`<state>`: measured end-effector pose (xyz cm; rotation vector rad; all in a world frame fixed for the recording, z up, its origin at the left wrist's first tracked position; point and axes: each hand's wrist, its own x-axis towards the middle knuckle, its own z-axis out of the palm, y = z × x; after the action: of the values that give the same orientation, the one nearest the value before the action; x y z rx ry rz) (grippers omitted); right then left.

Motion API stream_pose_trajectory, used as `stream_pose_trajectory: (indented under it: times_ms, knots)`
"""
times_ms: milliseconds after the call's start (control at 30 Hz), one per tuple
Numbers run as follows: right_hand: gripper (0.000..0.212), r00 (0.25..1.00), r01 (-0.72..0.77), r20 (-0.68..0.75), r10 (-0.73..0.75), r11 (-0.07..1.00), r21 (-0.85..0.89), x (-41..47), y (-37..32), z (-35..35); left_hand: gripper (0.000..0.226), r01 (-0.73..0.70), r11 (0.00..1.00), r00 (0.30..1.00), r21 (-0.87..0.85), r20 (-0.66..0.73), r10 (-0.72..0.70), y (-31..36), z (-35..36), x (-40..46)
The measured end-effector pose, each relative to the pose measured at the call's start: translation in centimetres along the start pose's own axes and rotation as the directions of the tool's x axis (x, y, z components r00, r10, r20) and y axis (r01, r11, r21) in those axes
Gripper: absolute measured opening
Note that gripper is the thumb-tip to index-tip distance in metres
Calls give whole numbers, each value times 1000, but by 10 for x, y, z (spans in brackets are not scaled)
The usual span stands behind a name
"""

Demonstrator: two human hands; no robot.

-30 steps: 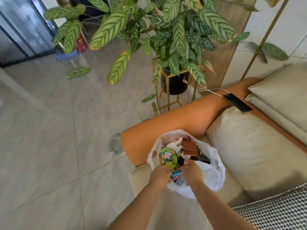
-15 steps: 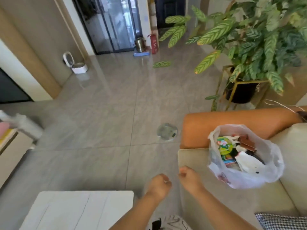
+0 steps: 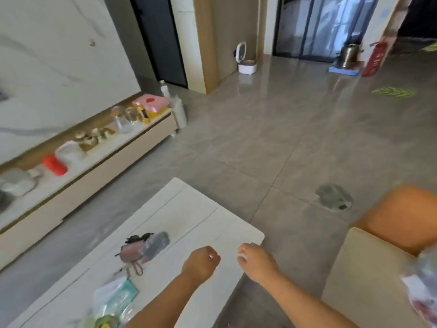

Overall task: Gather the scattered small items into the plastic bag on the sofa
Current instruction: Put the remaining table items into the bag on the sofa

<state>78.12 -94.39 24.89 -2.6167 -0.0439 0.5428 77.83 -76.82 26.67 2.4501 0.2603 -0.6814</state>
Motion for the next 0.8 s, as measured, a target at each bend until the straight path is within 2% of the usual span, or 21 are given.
stream_pose_trajectory:
  times_ms: [133, 300, 667, 800]
  knots:
    - [33, 978, 187, 108, -176, 977, -102, 1, -32, 17, 30, 150, 982, 985, -114, -66, -158, -46, -6, -30]
    - [31, 914, 344, 264, -308, 933, -102, 0, -63, 52, 30, 320, 922, 930, -216, -112, -349, -98, 7, -75]
    - [32, 763, 510, 523, -381, 851, -123, -43, -161, 139, 32, 563, 710, 754, -423, -89, -651, -229, 36, -186]
    - [31, 748, 496, 558, -359, 861, -110, -57, -205, 181, 31, 584, 656, 715, -477, -78, -694, -282, 41, -213]
